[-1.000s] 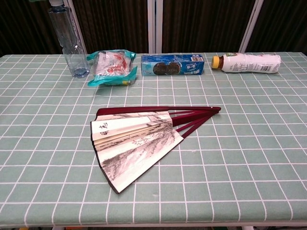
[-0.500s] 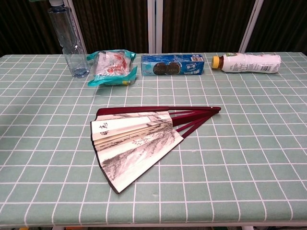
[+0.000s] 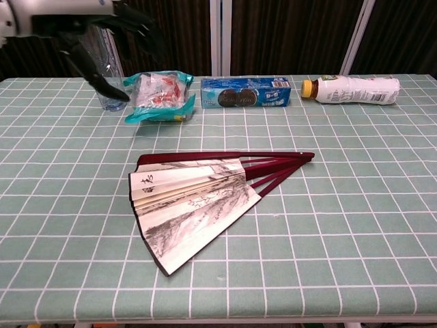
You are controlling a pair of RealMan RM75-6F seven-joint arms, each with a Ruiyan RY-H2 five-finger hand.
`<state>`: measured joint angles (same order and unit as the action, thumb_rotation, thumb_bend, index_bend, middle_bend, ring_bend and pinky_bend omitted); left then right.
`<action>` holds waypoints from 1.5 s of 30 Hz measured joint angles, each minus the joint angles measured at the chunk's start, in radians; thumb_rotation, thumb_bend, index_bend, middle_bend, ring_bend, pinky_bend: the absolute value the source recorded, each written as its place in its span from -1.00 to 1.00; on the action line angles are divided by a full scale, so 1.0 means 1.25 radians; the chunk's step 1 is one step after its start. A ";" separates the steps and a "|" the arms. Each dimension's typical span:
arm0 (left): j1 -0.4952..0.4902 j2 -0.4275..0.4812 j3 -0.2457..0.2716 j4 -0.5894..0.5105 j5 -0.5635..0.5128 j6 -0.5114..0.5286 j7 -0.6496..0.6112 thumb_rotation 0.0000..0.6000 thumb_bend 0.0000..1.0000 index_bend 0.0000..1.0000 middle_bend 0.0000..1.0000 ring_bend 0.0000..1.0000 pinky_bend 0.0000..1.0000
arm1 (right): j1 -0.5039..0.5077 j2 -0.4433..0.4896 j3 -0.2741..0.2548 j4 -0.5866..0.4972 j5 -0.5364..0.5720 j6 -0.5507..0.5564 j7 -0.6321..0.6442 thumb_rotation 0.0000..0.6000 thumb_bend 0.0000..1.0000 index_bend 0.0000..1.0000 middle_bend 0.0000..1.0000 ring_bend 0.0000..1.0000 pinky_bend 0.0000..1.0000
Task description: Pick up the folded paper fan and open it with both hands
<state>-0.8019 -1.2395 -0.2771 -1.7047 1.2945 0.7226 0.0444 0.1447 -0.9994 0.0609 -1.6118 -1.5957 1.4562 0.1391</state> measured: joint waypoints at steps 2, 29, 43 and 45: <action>-0.037 -0.029 -0.005 0.025 -0.054 -0.032 0.020 1.00 -0.68 -0.41 -0.41 -0.51 -0.30 | 0.002 0.000 0.000 0.002 0.004 -0.005 0.002 1.00 -0.56 -1.00 -1.00 -1.00 -1.00; -0.390 -0.355 0.136 0.373 -0.622 -0.147 0.259 1.00 -0.44 -0.40 -0.31 -0.33 -0.15 | 0.014 -0.003 -0.003 0.008 0.035 -0.039 -0.001 1.00 -0.56 -1.00 -1.00 -1.00 -1.00; -0.458 -0.410 0.180 0.424 -0.746 -0.145 0.302 1.00 -0.36 -0.36 -0.22 -0.22 -0.05 | 0.008 -0.009 -0.004 0.030 0.051 -0.041 0.018 1.00 -0.56 -1.00 -1.00 -1.00 -1.00; -0.460 -0.413 0.180 0.426 -0.744 -0.148 0.300 1.00 -0.35 -0.34 -0.20 -0.20 -0.05 | 0.008 -0.010 -0.004 0.033 0.054 -0.042 0.020 1.00 -0.56 -1.00 -1.00 -1.00 -1.00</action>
<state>-1.3768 -1.7551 -0.0522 -1.1724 0.3645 0.5376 0.4194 0.1547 -1.0119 0.0565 -1.5706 -1.5283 1.4033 0.1642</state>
